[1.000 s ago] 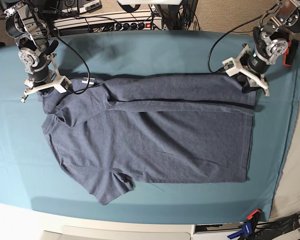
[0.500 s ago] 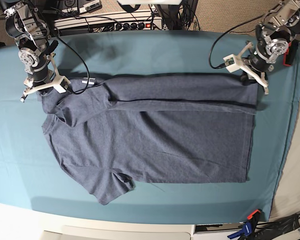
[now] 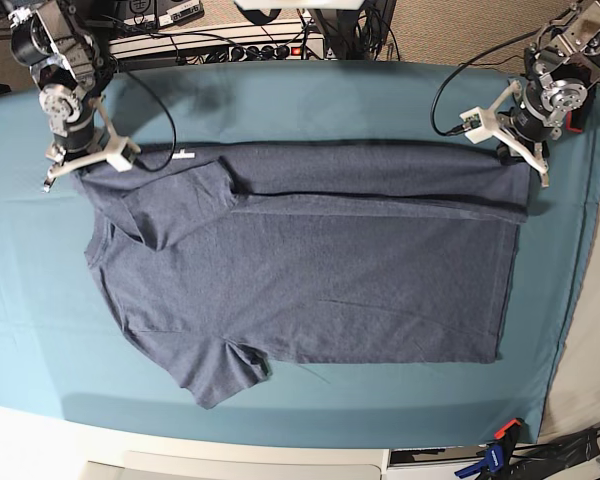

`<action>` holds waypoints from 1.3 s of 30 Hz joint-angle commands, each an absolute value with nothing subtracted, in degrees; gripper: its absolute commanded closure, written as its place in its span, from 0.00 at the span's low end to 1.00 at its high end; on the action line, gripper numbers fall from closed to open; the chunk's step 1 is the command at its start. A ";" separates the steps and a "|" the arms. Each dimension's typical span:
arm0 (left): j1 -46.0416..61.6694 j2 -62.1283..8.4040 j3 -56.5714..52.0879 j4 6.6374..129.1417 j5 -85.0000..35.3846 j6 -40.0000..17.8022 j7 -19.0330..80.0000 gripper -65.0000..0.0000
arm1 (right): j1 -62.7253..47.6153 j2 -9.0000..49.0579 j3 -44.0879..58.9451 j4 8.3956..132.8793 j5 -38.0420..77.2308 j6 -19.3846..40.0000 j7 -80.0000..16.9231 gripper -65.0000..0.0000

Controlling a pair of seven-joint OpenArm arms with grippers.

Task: Fold the T-shirt properly
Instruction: 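Drag the folded edge with both grippers toward the robot to flatten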

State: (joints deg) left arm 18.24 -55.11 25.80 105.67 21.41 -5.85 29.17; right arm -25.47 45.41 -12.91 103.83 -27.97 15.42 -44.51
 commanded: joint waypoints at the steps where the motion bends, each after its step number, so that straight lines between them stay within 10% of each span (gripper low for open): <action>1: 18.31 -56.55 25.36 107.31 21.78 -5.54 30.41 1.00 | -26.00 46.68 -12.29 104.55 -29.34 14.66 -45.45 1.00; 39: 32.75 -59.86 25.32 119.92 22.50 -2.55 36.64 1.00 | -45.28 46.65 -12.27 104.68 -33.06 11.90 -45.91 1.00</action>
State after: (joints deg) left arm 32.58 -58.74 25.71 119.04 21.93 -3.07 36.25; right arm -44.34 45.87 -12.36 104.60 -34.72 10.31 -45.95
